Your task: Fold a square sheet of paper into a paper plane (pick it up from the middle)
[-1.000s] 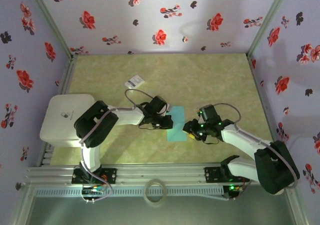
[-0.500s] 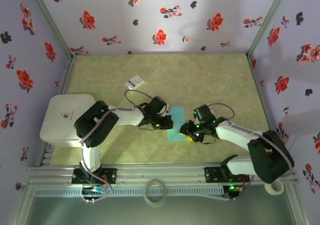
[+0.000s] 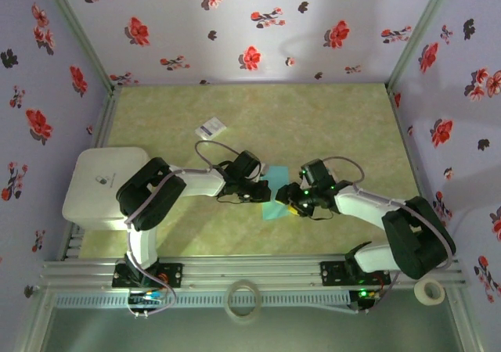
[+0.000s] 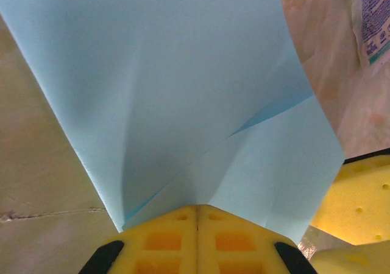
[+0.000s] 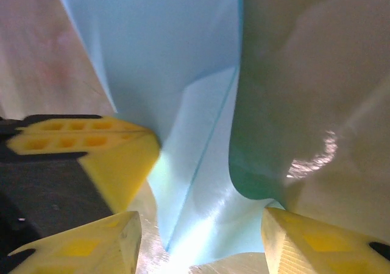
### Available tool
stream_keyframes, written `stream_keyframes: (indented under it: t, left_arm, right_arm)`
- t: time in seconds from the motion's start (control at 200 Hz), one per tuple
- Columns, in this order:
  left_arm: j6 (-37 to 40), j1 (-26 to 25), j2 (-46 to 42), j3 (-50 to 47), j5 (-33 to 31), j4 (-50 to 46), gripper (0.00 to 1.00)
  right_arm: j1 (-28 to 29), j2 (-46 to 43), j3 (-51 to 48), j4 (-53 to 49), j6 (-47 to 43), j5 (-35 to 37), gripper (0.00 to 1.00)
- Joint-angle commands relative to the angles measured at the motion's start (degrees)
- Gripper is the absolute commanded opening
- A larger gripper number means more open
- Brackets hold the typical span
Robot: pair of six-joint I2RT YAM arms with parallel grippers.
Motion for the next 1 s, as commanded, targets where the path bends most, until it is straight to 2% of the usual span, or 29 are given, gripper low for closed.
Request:
stream_keyframes:
  t: [0.0, 0.185, 0.625, 0.995]
  left_arm:
    - [-0.4, 0.2, 1.5, -1.1, 0.3, -1.1, 0.05]
    - [0.1, 0.3, 1.4, -0.7, 0.7, -1.7, 0.05]
    - [-0.3, 0.3, 0.8, -0.6, 0.6, -1.3, 0.05]
    - [-0.5, 0.3, 0.1, -0.5, 0.6, -1.1, 0.07]
  right_arm:
    - [-1.9, 0.7, 2.6, 2.0, -2.0, -1.2, 0.56]
    - [-5.6, 4.9, 3.5, 4.3, -3.3, -7.7, 0.56]
    - [-8.3, 7.5, 2.3, 7.4, -3.8, -7.7, 0.5]
    - [-9.8, 8.9, -0.8, 12.9, -3.5, -9.1, 0.37]
